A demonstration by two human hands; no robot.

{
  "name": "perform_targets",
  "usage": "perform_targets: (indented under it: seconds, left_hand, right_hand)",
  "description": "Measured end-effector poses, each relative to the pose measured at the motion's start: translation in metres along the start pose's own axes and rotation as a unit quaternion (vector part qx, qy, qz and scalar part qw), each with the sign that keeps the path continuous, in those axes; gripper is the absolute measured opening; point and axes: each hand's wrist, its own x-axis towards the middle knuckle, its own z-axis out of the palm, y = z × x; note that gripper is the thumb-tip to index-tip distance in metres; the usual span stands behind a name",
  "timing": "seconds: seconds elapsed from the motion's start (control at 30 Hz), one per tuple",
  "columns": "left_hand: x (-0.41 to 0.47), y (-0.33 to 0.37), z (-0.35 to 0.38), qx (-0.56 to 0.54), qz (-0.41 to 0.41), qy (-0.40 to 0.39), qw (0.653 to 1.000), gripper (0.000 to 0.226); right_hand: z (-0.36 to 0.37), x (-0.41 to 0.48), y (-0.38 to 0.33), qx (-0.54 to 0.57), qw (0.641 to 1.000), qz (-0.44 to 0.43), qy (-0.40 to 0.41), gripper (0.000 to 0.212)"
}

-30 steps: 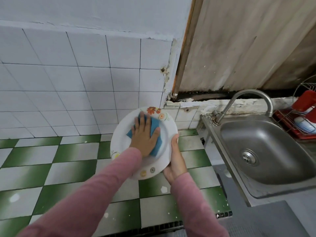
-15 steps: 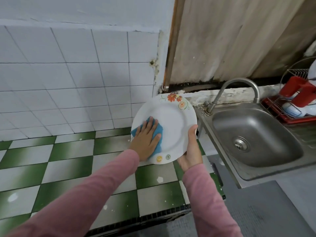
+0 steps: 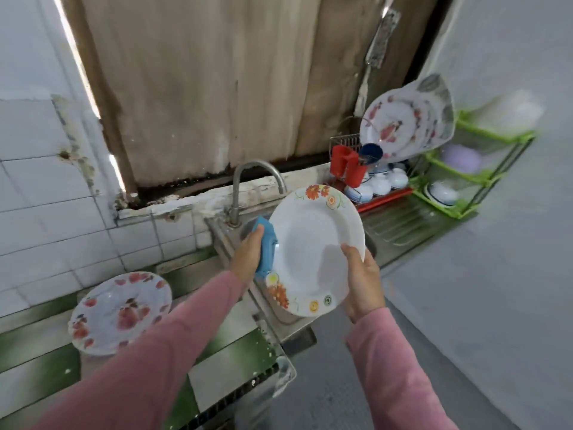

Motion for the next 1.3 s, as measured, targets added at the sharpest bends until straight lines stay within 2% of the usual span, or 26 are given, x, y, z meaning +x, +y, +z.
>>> perform_targets:
  seconds: [0.1,0.27,0.43,0.7,0.87,0.97,1.07,1.3]
  left_hand:
    - [0.009,0.012,0.078,-0.022,0.008,-0.033,0.999,0.045]
    - [0.03,0.023,0.188,-0.014,0.016,-0.085,0.996,0.051]
    - [0.044,0.037,0.274,-0.029,0.016,-0.13,0.991,0.037]
    - [0.127,0.079,0.361,-0.042,0.057,-0.043,0.997,0.046]
    - [0.195,0.137,0.4,-0.112,0.108,-0.024,0.988,0.024]
    - [0.233,0.173,0.414,-0.051,0.178,0.027,0.982,0.031]
    - [0.271,0.202,0.422,0.055,0.244,0.081,0.965,0.04]
    - [0.315,0.215,0.427,0.154,0.257,0.18,0.937,0.041]
  right_hand:
    - [-0.062,0.023,-0.032,-0.024,0.997,-0.065,0.045,0.016]
    - [-0.14,0.053,-0.08,-0.055,0.982,-0.155,0.096,0.022]
    - [-0.193,0.086,-0.106,-0.085,0.965,-0.214,0.127,0.026]
    - [-0.226,0.191,-0.132,-0.098,0.947,-0.276,0.128,0.027]
    - [-0.219,0.29,-0.181,-0.127,0.928,-0.331,0.111,0.031]
    - [-0.202,0.349,-0.211,-0.138,0.926,-0.344,0.071,0.028]
    - [-0.187,0.396,-0.23,-0.14,0.924,-0.355,0.03,0.029]
    - [-0.15,0.467,-0.236,-0.158,0.929,-0.331,-0.05,0.016]
